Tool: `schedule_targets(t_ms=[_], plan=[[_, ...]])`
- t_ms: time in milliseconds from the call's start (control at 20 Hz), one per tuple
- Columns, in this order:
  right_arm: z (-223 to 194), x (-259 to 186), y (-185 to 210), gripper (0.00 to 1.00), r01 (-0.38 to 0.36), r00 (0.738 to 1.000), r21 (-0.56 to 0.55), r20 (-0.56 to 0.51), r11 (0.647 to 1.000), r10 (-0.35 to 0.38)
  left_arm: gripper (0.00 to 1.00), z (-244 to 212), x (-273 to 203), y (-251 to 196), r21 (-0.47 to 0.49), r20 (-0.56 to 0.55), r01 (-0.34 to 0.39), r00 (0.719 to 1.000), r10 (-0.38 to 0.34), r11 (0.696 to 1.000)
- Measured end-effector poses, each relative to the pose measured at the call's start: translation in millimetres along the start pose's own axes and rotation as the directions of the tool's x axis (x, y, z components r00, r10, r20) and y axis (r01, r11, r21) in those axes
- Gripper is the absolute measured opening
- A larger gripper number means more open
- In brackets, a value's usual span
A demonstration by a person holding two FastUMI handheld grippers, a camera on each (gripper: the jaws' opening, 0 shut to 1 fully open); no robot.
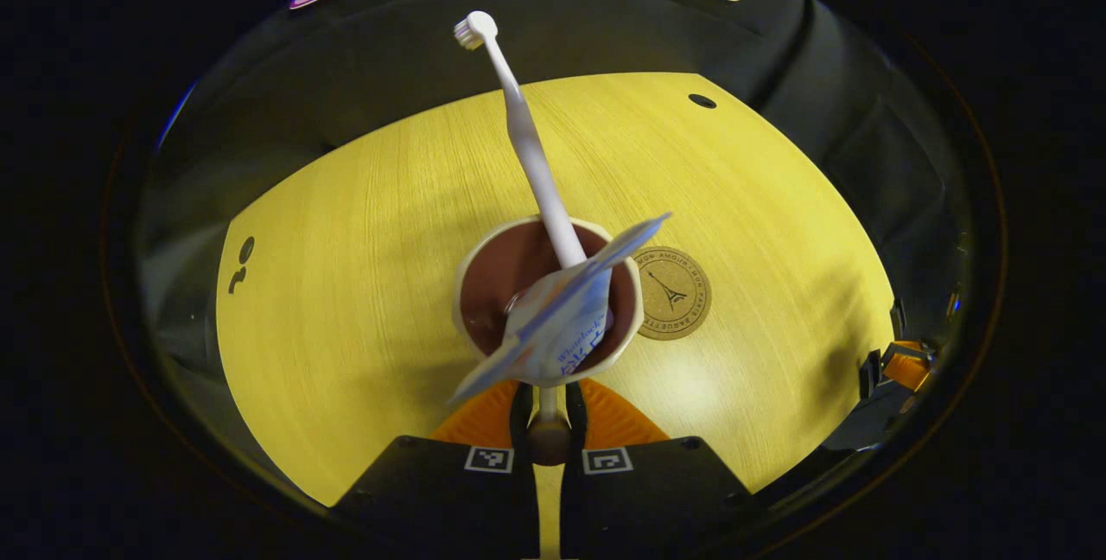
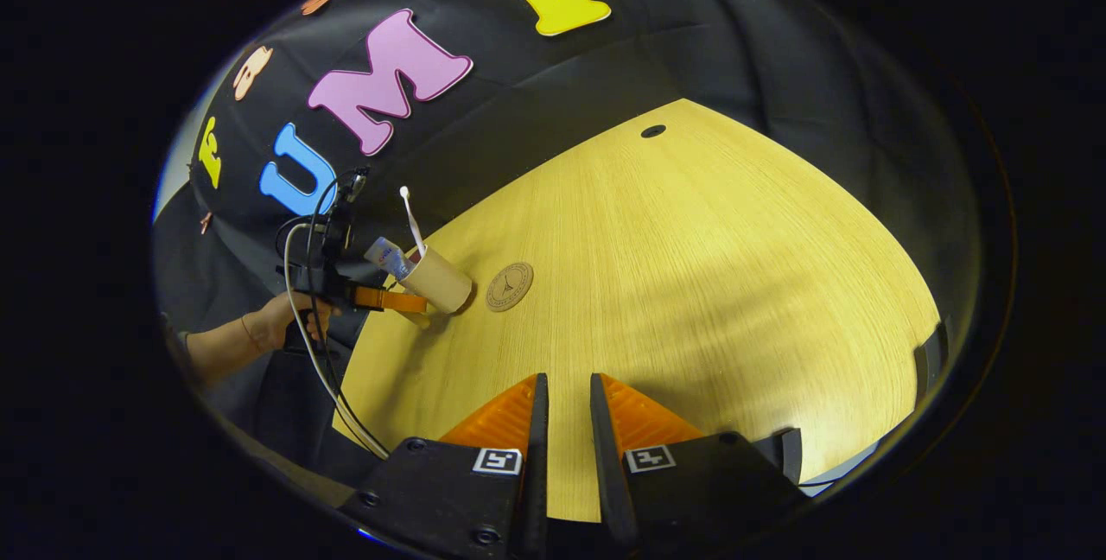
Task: Put the toothbrush and toothpaste on the desktop into the cup, then pick up the cup and place it on the coaster on the desktop.
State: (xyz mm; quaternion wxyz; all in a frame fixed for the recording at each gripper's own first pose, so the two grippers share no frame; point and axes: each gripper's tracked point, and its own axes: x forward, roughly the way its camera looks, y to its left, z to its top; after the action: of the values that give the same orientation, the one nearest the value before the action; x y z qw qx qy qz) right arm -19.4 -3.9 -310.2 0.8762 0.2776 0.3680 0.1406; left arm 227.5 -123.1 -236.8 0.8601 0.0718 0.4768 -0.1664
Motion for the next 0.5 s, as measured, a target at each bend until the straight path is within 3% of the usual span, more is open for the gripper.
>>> schedule_targets(t_ms=[500], plan=[[4,-12,-6,0.29,0.003,1.000,0.021,0.025,1.000,-0.004,0.14,26,-6,-50,0.119,0.026,0.034,0.999,-0.037,0.992]])
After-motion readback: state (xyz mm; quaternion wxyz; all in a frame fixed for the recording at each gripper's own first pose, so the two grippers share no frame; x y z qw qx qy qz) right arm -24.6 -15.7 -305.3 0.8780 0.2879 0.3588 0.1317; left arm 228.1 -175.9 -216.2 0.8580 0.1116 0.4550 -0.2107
